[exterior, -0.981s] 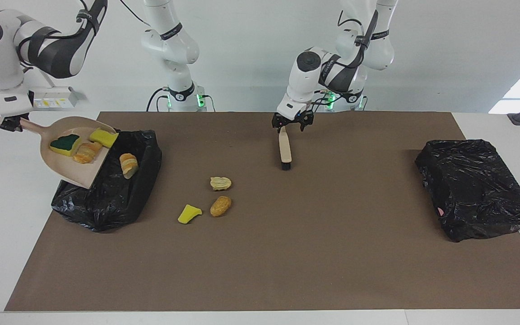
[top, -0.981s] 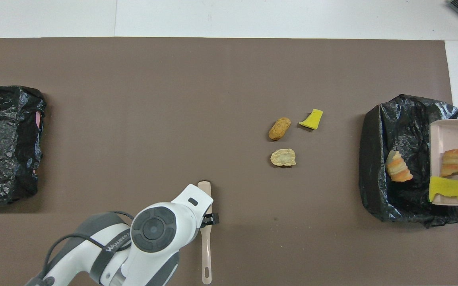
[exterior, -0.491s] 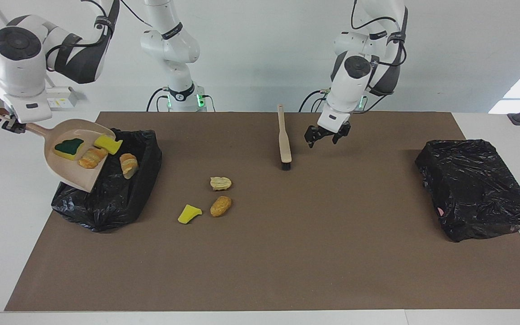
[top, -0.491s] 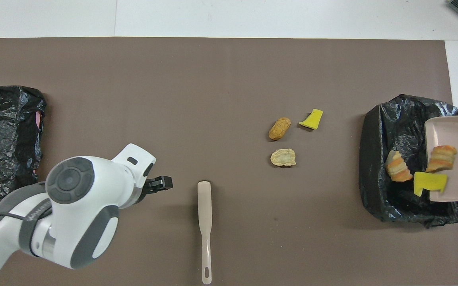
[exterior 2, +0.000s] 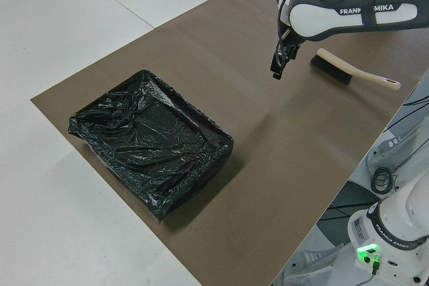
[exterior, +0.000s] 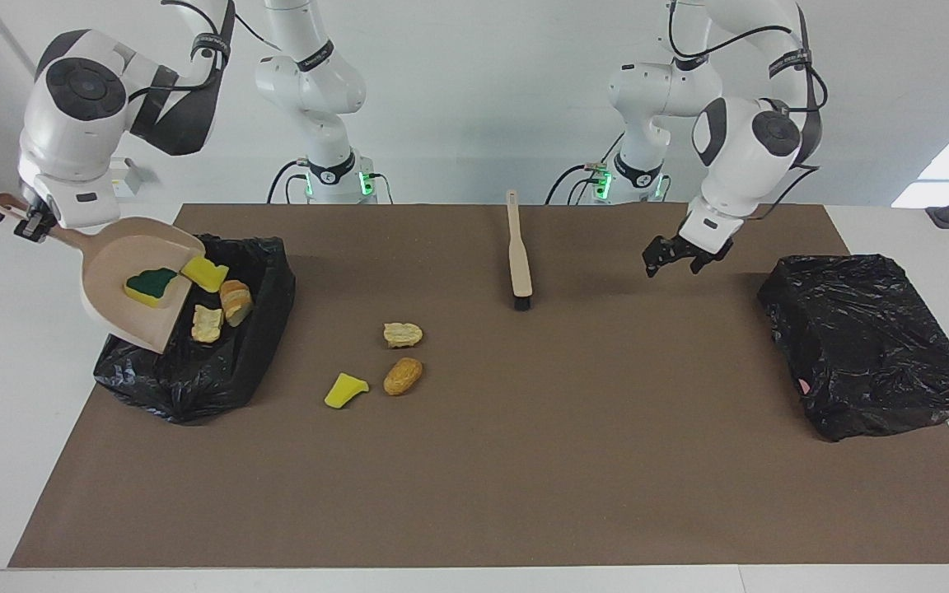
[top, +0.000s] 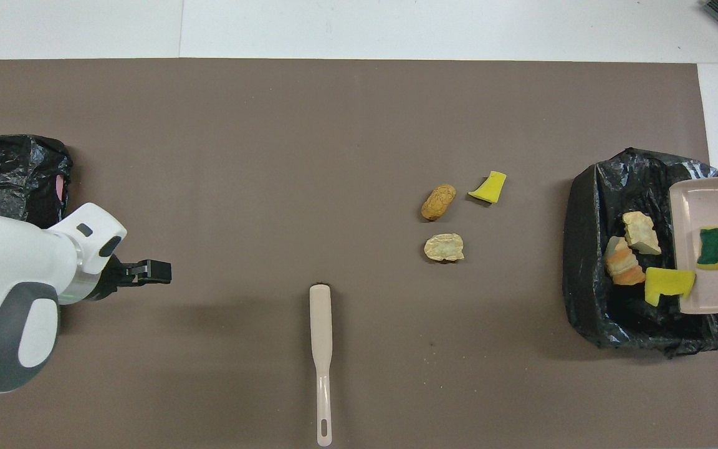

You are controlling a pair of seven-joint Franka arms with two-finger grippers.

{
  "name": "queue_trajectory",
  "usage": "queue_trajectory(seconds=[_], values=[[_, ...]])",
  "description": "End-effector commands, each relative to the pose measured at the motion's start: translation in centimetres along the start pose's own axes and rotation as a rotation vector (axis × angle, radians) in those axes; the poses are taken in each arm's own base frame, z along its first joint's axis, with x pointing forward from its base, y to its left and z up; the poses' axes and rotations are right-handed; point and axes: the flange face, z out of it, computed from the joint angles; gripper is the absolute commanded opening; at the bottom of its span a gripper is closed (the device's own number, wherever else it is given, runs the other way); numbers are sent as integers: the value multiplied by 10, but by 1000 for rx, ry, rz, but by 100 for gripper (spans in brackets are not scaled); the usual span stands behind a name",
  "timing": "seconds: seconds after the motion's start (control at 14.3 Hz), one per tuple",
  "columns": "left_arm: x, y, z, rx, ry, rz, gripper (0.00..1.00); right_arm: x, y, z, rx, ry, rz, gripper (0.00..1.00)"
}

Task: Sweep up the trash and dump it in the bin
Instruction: 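Tip the dustpan into the bag while the left gripper withdraws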

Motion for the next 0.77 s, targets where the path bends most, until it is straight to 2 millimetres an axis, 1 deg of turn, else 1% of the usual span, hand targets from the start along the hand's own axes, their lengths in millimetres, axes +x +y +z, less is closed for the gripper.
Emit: queue_trajectory(seconds=[0.0,0.14,0.21,0.28,0.35,0.42,0.56,0.63,0.7], values=[[11,-30,-26,3,39,21,100,-2,-9,-4,4,-49,5,0],[24,-46,-56,-1,59,13,100,-2,-8,-10,-9,-73,-2,0],[29,-48,-76,-3,63,8,100,3,-6,-22,-29,-92,-16,0],[33,-49,-87,7,53,11,100,6,-8,-32,-35,-113,-25,0],[36,-48,-103,27,57,25,100,7,-9,-38,-30,-134,-32,0],[37,-46,-119,35,62,30,100,17,-8,-54,-46,-164,-44,0],[36,-42,-150,34,63,37,100,24,-11,-73,-64,-233,-44,0],[35,-40,-167,34,69,40,100,27,-12,-79,-76,-242,-48,0],[33,-37,-183,34,71,44,100,28,-13,-79,-77,-249,-48,0]])
